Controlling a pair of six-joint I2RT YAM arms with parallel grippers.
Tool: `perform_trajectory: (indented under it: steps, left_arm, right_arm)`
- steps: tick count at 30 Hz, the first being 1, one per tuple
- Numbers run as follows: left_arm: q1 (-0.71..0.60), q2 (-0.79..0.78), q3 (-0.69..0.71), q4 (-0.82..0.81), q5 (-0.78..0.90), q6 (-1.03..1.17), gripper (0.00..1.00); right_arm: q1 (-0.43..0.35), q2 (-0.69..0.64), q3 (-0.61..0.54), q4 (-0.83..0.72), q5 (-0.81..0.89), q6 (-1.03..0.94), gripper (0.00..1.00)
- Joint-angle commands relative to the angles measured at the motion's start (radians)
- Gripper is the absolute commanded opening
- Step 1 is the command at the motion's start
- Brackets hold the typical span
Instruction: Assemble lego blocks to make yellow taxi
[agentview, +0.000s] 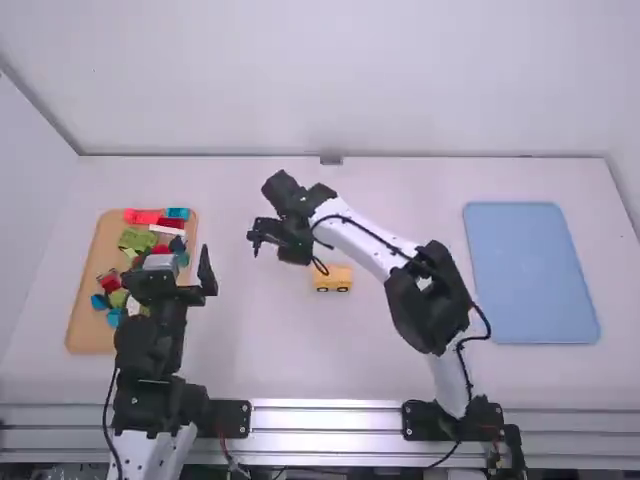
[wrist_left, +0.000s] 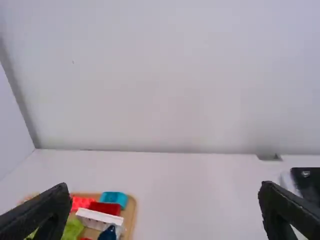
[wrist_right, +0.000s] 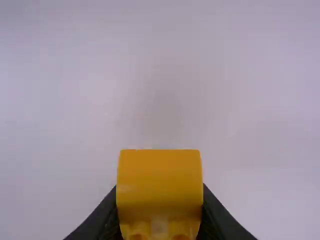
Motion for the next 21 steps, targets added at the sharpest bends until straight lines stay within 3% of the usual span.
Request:
perform_trajectory:
  steps: [1, 8, 21]
  left_arm:
    - [0.008, 0.016, 0.002, 0.005, -0.011, -0.018, 0.99]
    - [0.019, 0.043, 0.002, 0.012, -0.066, -0.018, 0.99]
    - [0.028, 0.043, 0.002, 0.009, -0.066, -0.018, 0.99]
  right_arm:
    - [0.014, 0.089, 0.071, -0.046, -0.018, -0.018, 0.0]
    - [0.046, 0.203, 0.134, -0.126, -0.018, -0.015, 0.0]
    - [0.066, 0.277, 0.127, -0.088, -0.006, 0.02, 0.0]
